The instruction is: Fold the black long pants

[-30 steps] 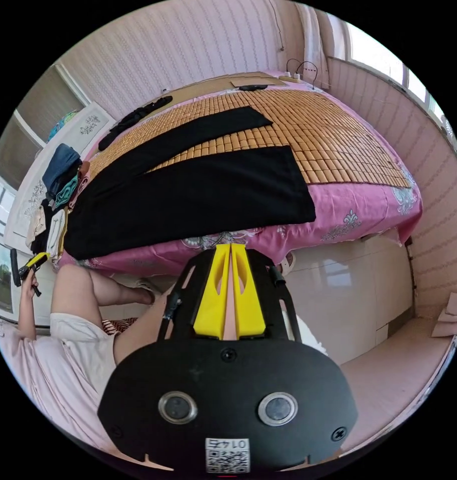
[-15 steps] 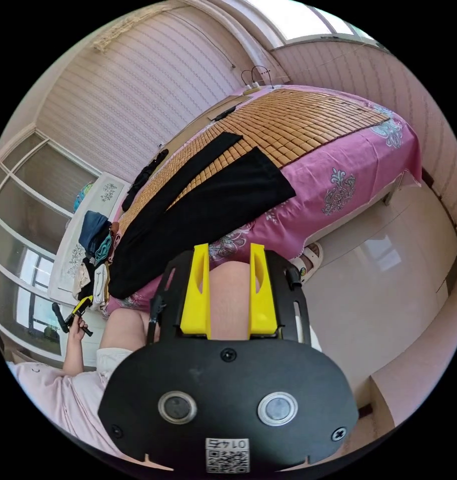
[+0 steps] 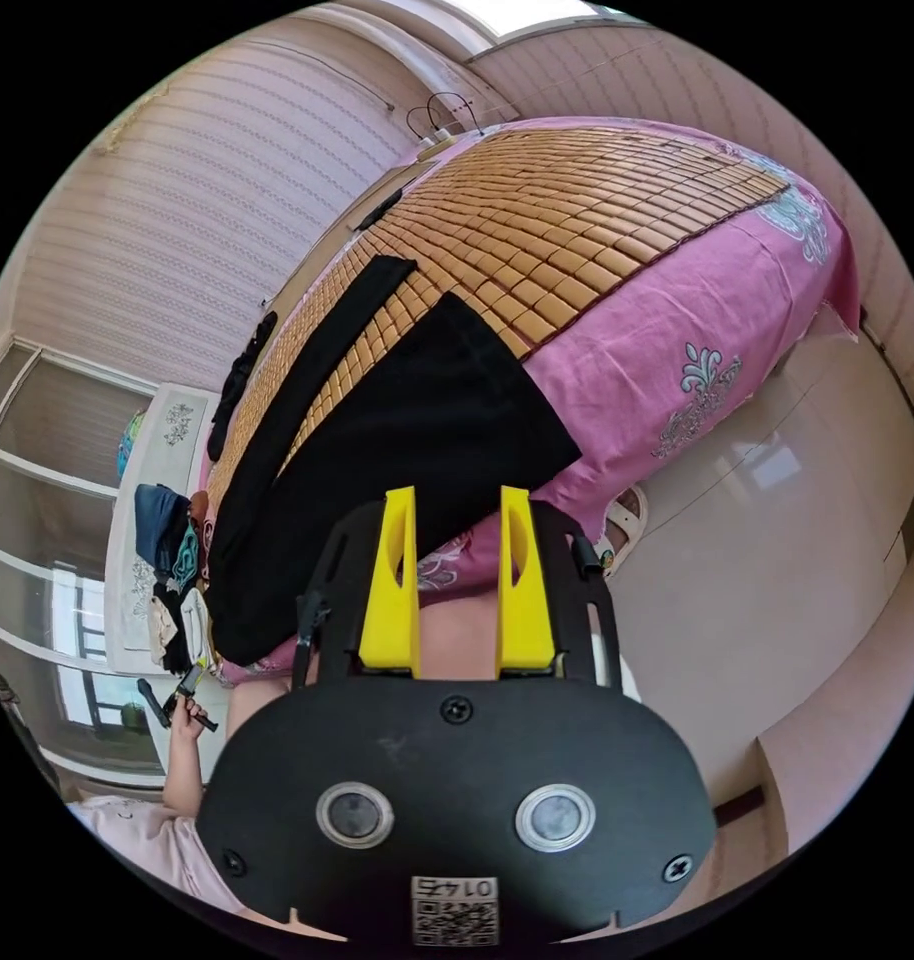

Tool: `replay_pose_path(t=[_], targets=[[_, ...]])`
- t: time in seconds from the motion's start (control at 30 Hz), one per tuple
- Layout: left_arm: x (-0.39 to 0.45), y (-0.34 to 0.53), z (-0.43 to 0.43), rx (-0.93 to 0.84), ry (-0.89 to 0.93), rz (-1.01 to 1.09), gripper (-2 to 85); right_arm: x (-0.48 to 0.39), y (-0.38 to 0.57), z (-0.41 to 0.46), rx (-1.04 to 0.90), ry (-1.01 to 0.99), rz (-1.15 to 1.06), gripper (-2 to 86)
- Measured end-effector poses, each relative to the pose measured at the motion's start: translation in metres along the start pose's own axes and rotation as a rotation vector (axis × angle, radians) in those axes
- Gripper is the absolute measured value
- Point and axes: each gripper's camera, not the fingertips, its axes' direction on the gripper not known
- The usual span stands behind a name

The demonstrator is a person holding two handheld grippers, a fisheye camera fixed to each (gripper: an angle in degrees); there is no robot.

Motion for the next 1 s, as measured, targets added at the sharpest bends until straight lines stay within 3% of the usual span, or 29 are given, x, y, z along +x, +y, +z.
replay_pose_path(t=[0.47,0.7,0.83,1.0], targets=[[-0.053,-0.051,0.084,-0.137,0.045,-0.146,20.6,0.013,-0.032,0.023,0.035,0.057,0.118,9.0],[-0.066,-0.06,0.098,-0.149,0.079,-0.144,19.0,-0.004,-0.041,0.025,0.024,0.082,0.039,7.7],[-0.073,-0.061,0.097,-0.133,0.127,-0.116,10.2,-0.005,-0.049,0.017,0.031,0.032,0.048,1.6],[-0.084,-0.059,0.086,-0.073,0.128,-0.129,0.2,-0.011,-0.059,-0.01,0.084,-0.024,0.015,0.1]])
